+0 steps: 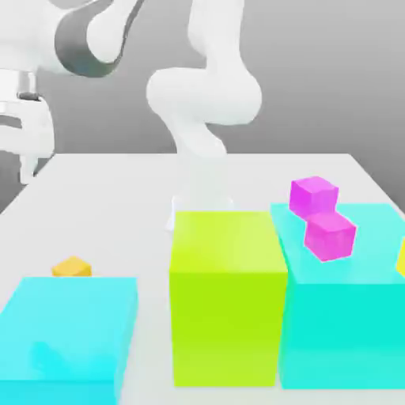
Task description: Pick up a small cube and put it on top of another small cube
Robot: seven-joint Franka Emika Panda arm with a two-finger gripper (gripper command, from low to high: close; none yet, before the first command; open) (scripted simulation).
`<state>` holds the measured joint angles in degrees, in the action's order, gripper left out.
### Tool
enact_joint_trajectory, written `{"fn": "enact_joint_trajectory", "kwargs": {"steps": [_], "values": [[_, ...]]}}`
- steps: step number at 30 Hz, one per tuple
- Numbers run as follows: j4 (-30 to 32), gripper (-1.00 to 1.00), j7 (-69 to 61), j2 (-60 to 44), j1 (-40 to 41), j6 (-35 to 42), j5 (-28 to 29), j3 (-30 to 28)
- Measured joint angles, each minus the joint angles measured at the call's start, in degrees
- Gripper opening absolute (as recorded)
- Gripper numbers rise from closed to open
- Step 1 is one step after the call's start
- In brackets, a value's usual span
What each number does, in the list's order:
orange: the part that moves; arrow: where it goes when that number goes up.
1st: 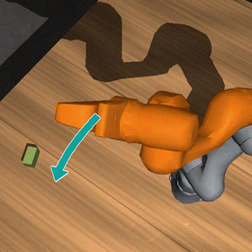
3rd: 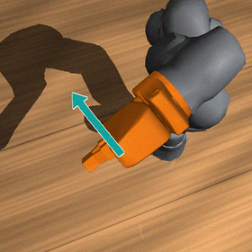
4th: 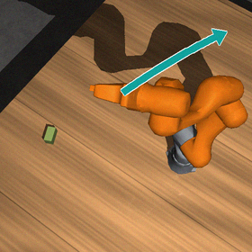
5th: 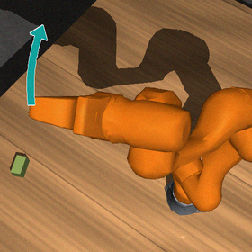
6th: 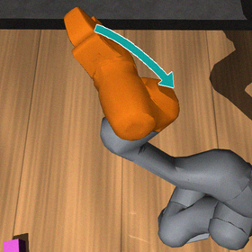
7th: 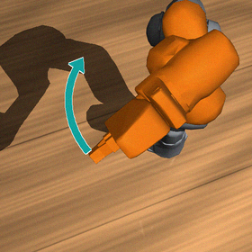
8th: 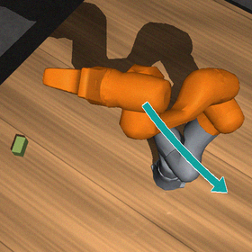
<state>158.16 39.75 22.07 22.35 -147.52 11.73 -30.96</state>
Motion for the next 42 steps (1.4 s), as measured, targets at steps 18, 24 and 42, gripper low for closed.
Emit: {"fn": "enact_joint_trajectory", "kwargs": {"steps": [18,24,42], "values": [[4.3,-1.0,-21.9,-35.3,12.9,-27.8,-33.3,22.8],[4.7,-1.0,-20.4,-33.9,12.4,-26.8,-31.3,21.7],[3.5,-1.0,-15.0,2.5,7.6,6.1,-5.1,21.1]]}}
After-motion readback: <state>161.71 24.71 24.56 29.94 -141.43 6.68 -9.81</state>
